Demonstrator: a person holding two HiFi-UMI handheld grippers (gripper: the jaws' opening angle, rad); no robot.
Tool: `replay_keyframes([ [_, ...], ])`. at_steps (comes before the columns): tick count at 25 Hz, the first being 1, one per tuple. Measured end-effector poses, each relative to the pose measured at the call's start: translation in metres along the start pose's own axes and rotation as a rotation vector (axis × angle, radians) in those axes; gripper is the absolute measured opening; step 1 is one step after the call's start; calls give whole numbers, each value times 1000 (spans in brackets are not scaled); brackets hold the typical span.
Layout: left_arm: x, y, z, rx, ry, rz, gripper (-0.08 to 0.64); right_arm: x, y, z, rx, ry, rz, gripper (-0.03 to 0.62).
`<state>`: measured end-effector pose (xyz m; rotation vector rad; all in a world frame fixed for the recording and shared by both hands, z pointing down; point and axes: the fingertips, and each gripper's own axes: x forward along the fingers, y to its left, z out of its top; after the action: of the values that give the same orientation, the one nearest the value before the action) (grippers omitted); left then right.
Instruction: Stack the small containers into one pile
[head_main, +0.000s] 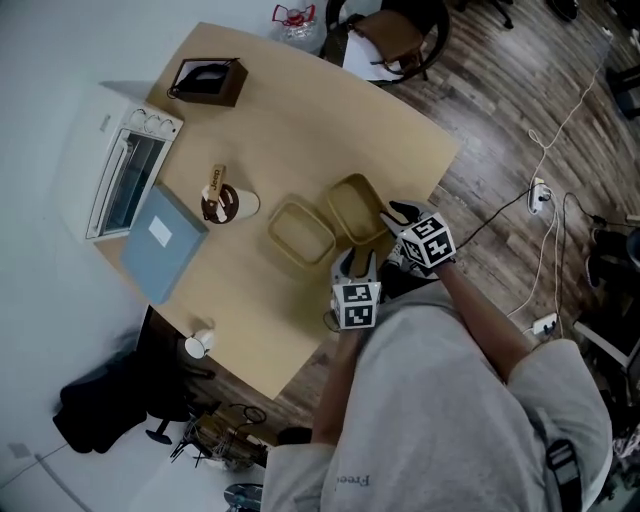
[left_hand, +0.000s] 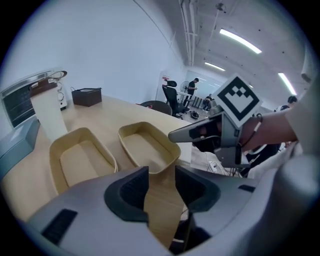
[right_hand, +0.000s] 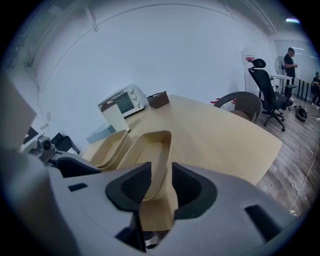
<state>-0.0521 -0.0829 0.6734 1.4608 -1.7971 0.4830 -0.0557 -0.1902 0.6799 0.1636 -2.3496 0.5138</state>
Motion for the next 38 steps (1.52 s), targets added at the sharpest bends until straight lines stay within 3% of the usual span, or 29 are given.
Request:
replay_keyframes([
  [4, 9, 10, 7, -102, -16, 94, 186, 7, -2, -1, -18, 15, 22, 132],
  [9, 16, 12, 7, -299, -7, 90, 198, 10, -2, -2, -33, 27, 27, 133],
  [11, 19, 16, 6, -326, -10, 108, 201, 12, 0, -3, -37, 29, 32, 133],
  [15, 23, 15, 6, -314, -24, 124, 199, 16, 6, -8, -47, 44, 47, 133],
  [30, 11, -1, 25, -283, -98, 55, 155, -3, 8, -4, -59, -2, 33, 129],
  [35, 2, -5, 41, -184, -132, 70, 153, -9, 9, 8, -62, -37, 29, 130],
  [38, -4, -4, 51, -170, -153, 73, 153, -13, 10, 20, -54, -69, 28, 124],
])
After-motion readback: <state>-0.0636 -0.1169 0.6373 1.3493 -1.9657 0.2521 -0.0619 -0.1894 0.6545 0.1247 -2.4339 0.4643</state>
